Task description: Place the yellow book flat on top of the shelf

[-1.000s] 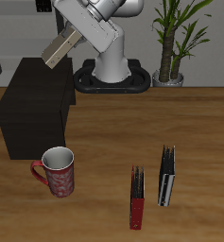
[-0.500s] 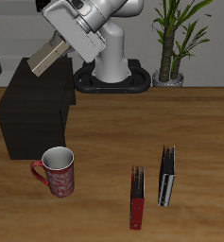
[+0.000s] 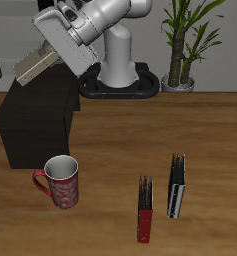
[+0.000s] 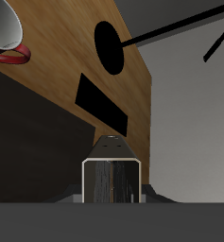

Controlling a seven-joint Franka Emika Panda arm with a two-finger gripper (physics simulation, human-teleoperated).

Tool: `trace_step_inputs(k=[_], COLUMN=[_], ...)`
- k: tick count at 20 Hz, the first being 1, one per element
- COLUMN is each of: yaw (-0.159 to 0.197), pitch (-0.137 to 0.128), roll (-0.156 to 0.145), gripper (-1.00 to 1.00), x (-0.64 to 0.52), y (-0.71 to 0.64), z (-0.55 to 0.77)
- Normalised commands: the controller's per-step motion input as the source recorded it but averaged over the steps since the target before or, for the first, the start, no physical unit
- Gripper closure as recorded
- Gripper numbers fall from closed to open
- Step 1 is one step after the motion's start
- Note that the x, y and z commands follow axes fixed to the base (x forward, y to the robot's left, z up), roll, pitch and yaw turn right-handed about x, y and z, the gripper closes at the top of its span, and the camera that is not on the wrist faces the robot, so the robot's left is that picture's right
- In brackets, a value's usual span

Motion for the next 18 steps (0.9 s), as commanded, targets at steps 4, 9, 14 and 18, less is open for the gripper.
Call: trace_step_inputs(k=[4, 9, 14, 18], yaw=[-0.007, -0.005, -0.111, 0.026], pitch=[0.038, 0.055, 0.269, 0.087], roll=[-0.041, 0.020, 0.219, 0.118], gripper=[1.00, 1.00, -1.00, -1.00], x=[0.13, 0.14, 0.27, 0.10], y=[-0.16, 0.05, 0.15, 0.39], z=[-0.17, -0.28, -0.46, -0.31])
